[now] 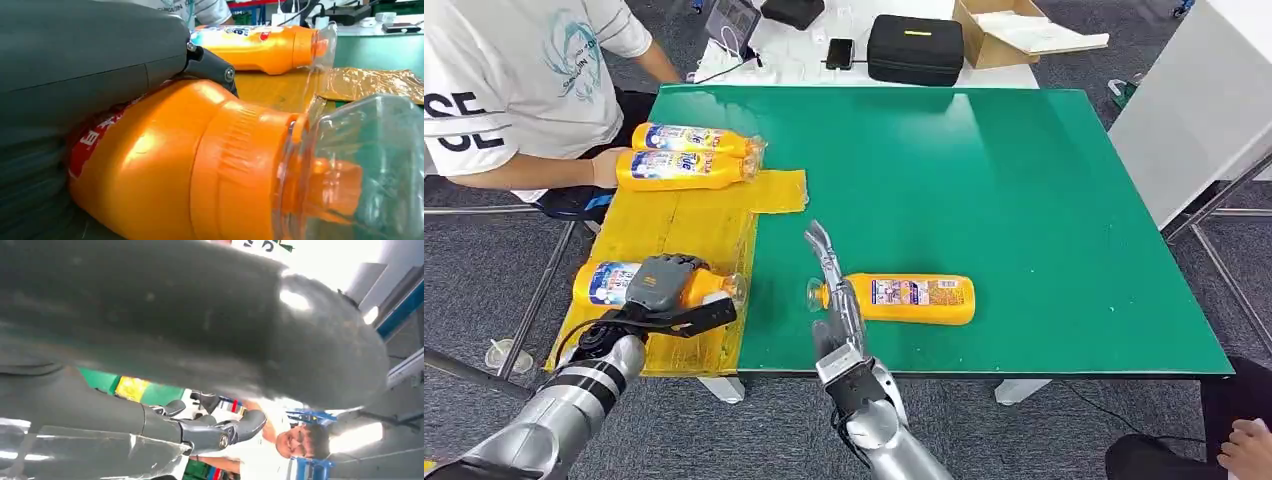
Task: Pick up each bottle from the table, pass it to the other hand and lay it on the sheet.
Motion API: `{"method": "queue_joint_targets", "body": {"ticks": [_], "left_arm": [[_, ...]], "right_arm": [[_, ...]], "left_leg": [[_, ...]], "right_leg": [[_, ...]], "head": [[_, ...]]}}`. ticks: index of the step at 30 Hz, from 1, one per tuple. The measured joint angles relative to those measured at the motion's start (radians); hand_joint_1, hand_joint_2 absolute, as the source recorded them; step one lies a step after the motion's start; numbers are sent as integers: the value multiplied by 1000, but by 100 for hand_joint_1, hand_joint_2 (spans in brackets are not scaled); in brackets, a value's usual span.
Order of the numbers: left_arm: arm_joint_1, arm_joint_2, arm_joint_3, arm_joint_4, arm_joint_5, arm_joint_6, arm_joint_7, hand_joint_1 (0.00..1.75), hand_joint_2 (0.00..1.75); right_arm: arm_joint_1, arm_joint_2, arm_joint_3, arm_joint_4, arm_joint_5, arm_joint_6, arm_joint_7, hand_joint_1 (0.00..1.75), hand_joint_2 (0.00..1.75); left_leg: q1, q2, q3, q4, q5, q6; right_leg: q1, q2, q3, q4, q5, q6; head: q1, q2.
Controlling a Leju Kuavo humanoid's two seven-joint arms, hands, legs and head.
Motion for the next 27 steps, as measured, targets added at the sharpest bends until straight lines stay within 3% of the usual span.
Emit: {"method": "queue_joint_targets", "body": {"ticks": [2,3,20,26,27], "left_arm": [[0,0,8,0,19,-25,-9,0,175],[0,0,14,0,33,-44,-16,0,0],[0,-2,65,0,149,-263,-92,0,0],[13,0,114,-42,386,-467,-126,0,0],[27,0,121,-66,460,-497,-127,0,175]], "right_arm": [[-2,2,-2,10,3,8,0,0,0],[-3,5,-3,14,7,10,0,0,0],[-22,18,-24,86,21,37,0,0,0],[-32,18,-37,106,30,34,0,0,0],[-33,18,-41,111,32,29,0,0,0]], "left_leg": [[0,0,0,0,0,0],[0,0,1,0,0,0],[0,-2,7,0,0,0],[0,-3,11,-1,0,0],[0,-3,11,-1,0,0]], "right_leg": [[0,0,0,0,0,0],[0,0,1,0,0,0],[0,0,8,0,-1,0],[0,0,11,0,-1,0],[0,0,11,0,-1,0]], "head": [[0,0],[0,0],[0,0],[0,0],[0,0]]}}
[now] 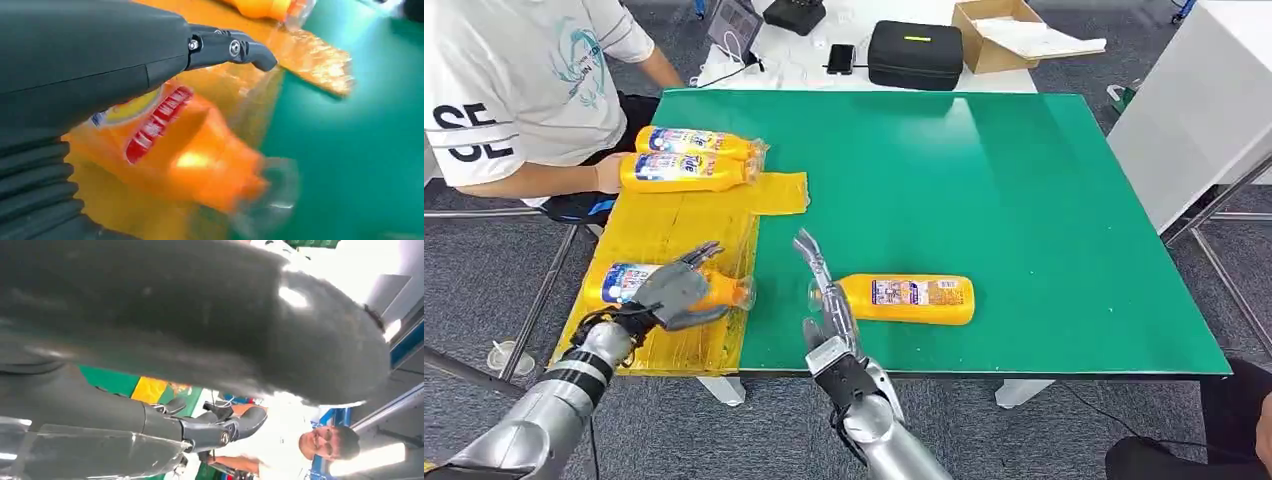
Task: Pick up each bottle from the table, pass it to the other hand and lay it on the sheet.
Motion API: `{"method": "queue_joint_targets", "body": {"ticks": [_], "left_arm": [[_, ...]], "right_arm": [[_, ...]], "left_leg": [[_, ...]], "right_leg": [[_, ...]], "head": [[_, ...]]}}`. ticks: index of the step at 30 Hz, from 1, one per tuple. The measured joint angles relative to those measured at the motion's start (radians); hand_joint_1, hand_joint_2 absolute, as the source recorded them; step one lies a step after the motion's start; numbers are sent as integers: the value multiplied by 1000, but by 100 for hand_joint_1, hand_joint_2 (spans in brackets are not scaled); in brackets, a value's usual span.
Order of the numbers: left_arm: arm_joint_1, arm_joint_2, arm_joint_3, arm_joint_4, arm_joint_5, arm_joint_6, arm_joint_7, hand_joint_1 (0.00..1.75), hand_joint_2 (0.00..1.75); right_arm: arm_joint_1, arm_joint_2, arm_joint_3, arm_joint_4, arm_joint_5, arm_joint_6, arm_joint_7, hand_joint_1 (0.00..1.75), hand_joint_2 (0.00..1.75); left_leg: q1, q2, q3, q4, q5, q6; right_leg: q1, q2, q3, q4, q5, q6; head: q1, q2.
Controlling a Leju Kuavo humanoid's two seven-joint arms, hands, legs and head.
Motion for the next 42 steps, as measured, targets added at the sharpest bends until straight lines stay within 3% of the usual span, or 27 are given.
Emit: {"method": "queue_joint_targets", "body": {"ticks": [1,2,5,9,15,19,28,36,42], "left_arm": [[17,-2,5,-22,56,-14,-3,0,175],[30,-4,10,-38,80,-16,-4,0,175],[80,-16,37,-109,260,-12,-3,0,175],[133,-73,145,-203,550,70,-1,0,175],[153,-135,326,-312,657,169,1,0,175],[180,-157,427,-384,658,228,1,0,175],[219,-176,481,-448,623,256,1,0,175],[240,-184,483,-461,533,292,2,0,175],[240,-185,481,-461,518,298,2,0,175]], "right_arm": [[-1,0,-5,3,0,-3,0,0,0],[-2,0,-8,6,2,-4,0,0,175],[-10,-2,-16,16,45,-29,33,0,175],[-28,-31,-37,26,196,-67,189,0,175],[-56,-95,-80,34,365,-52,352,0,175],[-82,-187,-116,40,468,35,495,0,175],[-100,-269,-154,41,511,90,542,0,175],[-128,-360,-149,51,509,301,613,0,175],[-149,-391,-140,66,503,331,620,0,175]], "left_leg": [[0,0,0,0,0,0],[0,0,0,0,0,0],[0,1,-1,0,0,0],[0,1,-4,1,0,0],[0,3,-5,1,0,0],[0,2,-7,1,0,0],[0,2,-7,1,0,0],[0,2,-8,1,-1,1],[0,2,-7,1,-1,1]], "right_leg": [[0,0,0,0,0,0],[0,0,0,0,0,0],[0,0,-2,0,0,0],[0,0,-5,0,1,1],[0,0,-7,0,1,1],[0,0,-7,0,1,1],[0,0,-8,0,1,1],[0,0,-8,0,1,1],[0,0,-8,0,1,1]], "head": [[0,0],[0,0],[0,0],[0,0],[0,0],[0,0],[0,0],[0,0],[0,0]]}}
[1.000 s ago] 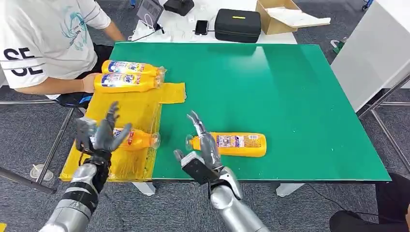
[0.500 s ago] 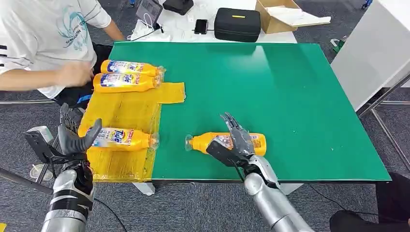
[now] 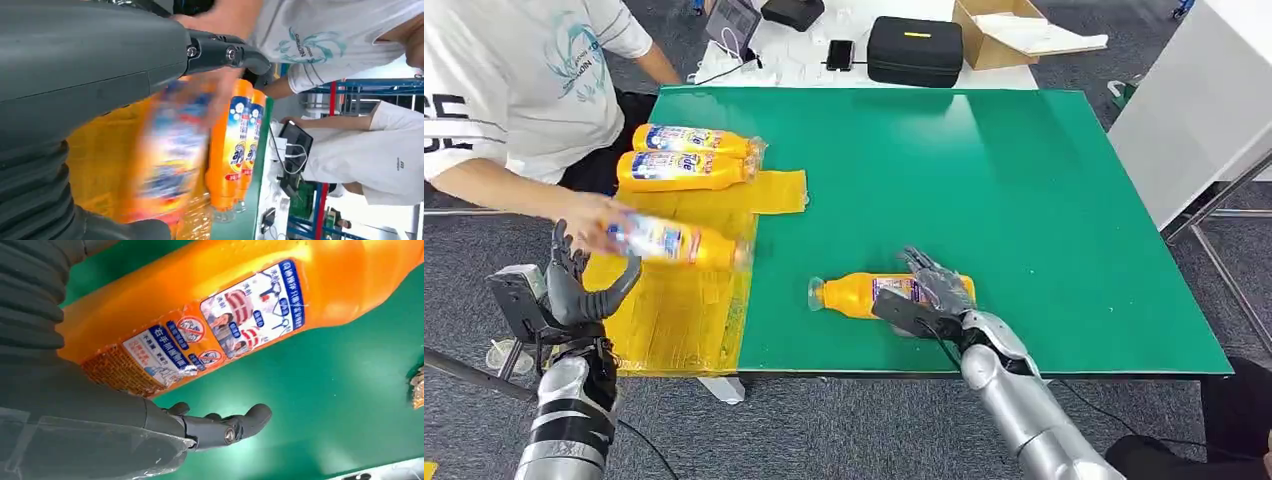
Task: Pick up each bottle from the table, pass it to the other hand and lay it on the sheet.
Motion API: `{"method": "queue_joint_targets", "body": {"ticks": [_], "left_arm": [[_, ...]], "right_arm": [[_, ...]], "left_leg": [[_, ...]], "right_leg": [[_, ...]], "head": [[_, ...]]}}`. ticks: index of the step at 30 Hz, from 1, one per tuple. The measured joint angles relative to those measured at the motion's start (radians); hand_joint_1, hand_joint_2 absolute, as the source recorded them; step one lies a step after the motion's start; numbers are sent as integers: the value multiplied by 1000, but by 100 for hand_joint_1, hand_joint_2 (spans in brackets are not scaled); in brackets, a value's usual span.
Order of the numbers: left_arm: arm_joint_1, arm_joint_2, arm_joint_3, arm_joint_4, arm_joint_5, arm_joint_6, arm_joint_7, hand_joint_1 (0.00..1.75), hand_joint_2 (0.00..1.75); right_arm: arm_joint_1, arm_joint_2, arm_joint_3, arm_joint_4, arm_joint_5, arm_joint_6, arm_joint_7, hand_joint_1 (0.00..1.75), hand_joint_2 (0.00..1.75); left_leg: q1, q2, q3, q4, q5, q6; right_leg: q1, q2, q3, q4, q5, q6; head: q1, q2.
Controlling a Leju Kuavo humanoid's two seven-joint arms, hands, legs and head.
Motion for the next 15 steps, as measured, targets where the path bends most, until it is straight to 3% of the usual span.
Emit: {"method": "queue_joint_targets", "body": {"ticks": [11,12,13,15], "left_arm": [[-27,0,-14,50,-5,3,0,0,175],[-30,0,-13,56,-2,1,0,0,175],[-33,0,-13,64,2,-1,1,0,175],[-40,0,-13,78,4,-7,1,0,175]], "right_arm": [[-99,-48,72,103,-10,107,18,0,175],[-108,-52,78,112,-9,118,21,19,175],[-118,-56,87,122,-9,131,26,131,175],[-141,-60,103,143,-9,157,29,175,175]], "left_leg": [[0,0,4,0,0,0],[0,0,4,0,0,0],[0,0,4,0,0,0],[0,0,5,0,0,0]], "right_leg": [[0,0,4,0,0,0],[0,0,4,0,0,0],[0,0,4,0,0,0],[0,0,5,0,0,0]], "head": [[0,0],[0,0],[0,0],[0,0]]}}
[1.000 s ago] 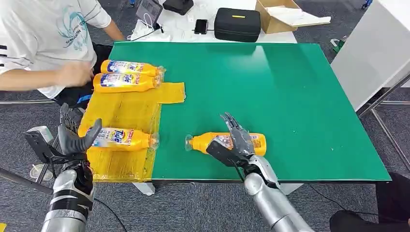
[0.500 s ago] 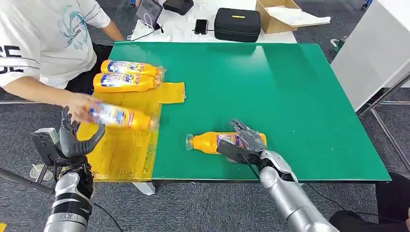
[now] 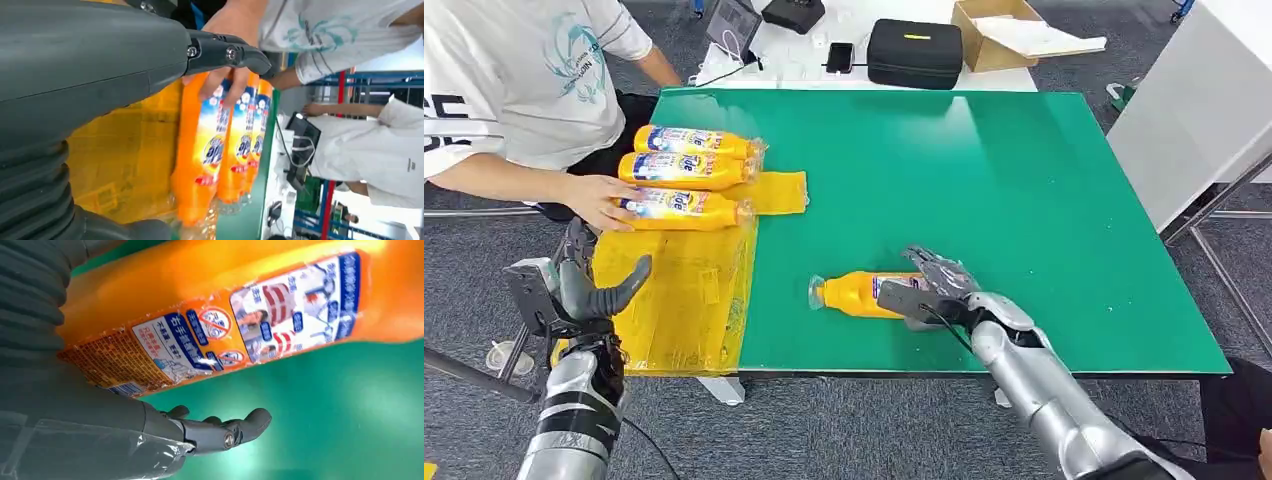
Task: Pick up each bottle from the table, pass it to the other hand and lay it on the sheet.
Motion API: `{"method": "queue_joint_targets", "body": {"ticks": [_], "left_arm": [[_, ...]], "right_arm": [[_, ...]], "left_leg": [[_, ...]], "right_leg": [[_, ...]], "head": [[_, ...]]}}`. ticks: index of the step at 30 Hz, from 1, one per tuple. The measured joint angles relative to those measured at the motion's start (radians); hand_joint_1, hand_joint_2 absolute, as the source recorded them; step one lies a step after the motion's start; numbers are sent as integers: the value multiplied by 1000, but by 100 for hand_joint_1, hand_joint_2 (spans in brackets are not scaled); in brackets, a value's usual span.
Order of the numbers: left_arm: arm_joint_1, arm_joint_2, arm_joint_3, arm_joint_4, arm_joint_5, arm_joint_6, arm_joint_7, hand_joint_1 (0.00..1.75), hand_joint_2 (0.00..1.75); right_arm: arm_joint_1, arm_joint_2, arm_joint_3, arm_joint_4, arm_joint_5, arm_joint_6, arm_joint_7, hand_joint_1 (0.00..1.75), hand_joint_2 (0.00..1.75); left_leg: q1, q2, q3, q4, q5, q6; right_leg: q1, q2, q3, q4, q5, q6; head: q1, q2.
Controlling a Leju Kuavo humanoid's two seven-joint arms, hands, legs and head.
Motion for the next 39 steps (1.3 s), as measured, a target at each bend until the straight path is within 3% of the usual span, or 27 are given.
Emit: {"method": "queue_joint_targets", "body": {"ticks": [9,25,27,30,35,39], "left_arm": [[-24,-5,0,61,18,-18,0,0,175],[-35,-11,0,91,23,-29,0,0,175],[-32,-18,0,100,59,-85,9,0,175],[-18,-27,0,95,113,-155,59,0,175],[35,-54,-34,31,220,-261,149,0,175],[66,-70,-84,-15,315,-355,204,0,175]], "right_arm": [[-85,-21,81,93,-16,76,-4,175,175],[-107,-48,117,120,-76,86,-31,175,175],[-22,-35,82,59,-170,-129,-112,175,175],[85,13,15,-27,-140,-340,-156,175,175],[219,126,-95,-187,-130,-610,-302,175,175],[281,199,-183,-290,-195,-720,-427,175,175]], "left_leg": [[0,0,3,0,0,0],[0,0,3,0,0,0],[0,0,2,0,0,0],[0,0,0,0,-2,0],[1,0,-4,0,-1,-1],[2,-1,-6,0,-1,-1]], "right_leg": [[0,0,3,0,0,0],[0,0,3,0,0,0],[0,0,3,0,0,0],[0,0,1,0,0,0],[1,0,-4,0,-1,-1],[2,0,-5,0,-1,-1]], "head": [[0,0],[0,0],[0,0],[0,0],[-1,0],[0,0]]}}
